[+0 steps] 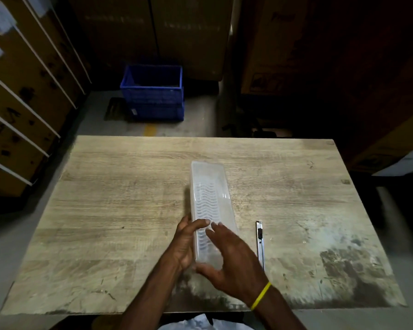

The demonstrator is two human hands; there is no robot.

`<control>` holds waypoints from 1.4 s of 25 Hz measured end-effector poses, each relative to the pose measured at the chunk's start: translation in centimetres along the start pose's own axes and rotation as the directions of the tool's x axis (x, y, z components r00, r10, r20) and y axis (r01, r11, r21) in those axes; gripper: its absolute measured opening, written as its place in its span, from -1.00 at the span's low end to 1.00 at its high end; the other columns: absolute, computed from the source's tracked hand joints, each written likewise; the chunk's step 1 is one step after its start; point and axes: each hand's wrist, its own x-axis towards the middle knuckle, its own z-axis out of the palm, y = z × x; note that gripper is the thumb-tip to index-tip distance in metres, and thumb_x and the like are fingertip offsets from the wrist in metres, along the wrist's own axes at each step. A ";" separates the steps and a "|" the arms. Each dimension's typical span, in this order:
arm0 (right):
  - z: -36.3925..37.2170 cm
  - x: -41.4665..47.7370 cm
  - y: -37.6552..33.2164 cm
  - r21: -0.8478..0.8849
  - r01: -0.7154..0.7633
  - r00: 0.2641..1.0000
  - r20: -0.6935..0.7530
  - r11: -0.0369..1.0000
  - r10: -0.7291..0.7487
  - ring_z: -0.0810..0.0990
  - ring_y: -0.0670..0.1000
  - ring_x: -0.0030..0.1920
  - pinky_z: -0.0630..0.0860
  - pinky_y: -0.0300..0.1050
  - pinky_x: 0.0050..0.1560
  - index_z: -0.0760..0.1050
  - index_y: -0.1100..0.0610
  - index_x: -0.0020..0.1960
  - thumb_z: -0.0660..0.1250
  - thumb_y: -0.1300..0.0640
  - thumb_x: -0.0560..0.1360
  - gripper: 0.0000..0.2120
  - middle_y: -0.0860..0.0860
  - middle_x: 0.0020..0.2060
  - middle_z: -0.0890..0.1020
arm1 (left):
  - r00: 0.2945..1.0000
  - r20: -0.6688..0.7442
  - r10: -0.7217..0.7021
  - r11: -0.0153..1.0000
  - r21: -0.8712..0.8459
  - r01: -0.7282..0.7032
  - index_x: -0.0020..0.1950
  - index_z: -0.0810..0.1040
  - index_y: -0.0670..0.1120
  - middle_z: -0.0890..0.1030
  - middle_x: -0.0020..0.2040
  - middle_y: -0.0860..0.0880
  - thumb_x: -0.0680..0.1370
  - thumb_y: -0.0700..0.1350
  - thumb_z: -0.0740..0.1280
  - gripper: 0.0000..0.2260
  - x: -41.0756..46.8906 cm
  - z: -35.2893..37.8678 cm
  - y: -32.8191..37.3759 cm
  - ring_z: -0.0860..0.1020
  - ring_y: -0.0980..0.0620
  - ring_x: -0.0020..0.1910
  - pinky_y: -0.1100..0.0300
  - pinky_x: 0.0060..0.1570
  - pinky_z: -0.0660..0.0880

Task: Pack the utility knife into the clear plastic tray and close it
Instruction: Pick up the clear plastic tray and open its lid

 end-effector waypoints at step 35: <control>-3.7 1.5 2.3 -0.267 0.398 0.809 0.554 0.878 -0.199 0.70 0.21 -0.01 0.64 0.05 -0.28 0.45 0.12 0.18 0.28 0.09 0.20 -0.47 0.14 0.18 0.64 | 0.975 0.174 -0.138 0.988 0.092 0.124 0.40 0.49 -0.26 0.62 0.21 -0.35 0.35 -0.24 0.45 -0.40 0.2 -0.2 3.9 0.65 -0.31 0.05 -0.09 -0.03 0.64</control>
